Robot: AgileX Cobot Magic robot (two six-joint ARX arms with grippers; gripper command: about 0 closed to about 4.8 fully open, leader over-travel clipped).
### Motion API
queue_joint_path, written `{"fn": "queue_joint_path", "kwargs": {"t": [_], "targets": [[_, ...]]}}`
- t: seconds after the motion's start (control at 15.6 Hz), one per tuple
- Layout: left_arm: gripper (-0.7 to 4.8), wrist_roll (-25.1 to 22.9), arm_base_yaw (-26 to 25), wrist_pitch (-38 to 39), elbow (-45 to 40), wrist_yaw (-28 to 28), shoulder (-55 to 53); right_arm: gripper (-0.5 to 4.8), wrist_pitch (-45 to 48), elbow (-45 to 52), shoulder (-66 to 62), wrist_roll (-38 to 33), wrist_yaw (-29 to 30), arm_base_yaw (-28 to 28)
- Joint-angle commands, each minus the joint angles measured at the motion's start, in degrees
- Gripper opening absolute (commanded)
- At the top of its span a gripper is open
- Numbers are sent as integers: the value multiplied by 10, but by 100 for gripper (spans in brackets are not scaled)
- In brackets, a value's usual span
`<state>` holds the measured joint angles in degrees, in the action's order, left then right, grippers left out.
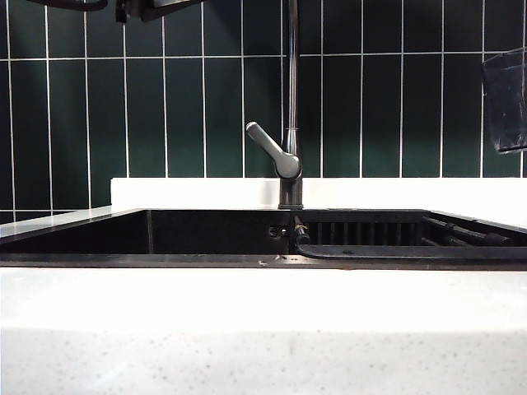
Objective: Pick up the mug next to the sink, go to the faucet to get some water, pour the water into the sink, and finally put the mug back to its place.
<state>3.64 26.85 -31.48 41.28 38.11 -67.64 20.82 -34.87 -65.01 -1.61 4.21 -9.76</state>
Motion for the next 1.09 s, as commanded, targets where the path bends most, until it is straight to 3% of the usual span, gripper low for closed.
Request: {"fn": "queue_joint_path", "kwargs": {"t": [0.06, 0.38, 0.64, 1.09], "targets": [[111, -2, 0, -10, 0, 1, 2, -2, 66, -3, -45, -20, 74, -22], [111, -2, 0, -9, 0, 3, 2, -2, 113, -3, -117, -12, 97, -28], [111, -2, 0, -9, 0, 3, 2, -2, 122, -3, -134, 38, 79, -28], [111, -2, 0, -9, 0, 2, 2, -2, 146, -3, -141, 44, 58, -29]]}}
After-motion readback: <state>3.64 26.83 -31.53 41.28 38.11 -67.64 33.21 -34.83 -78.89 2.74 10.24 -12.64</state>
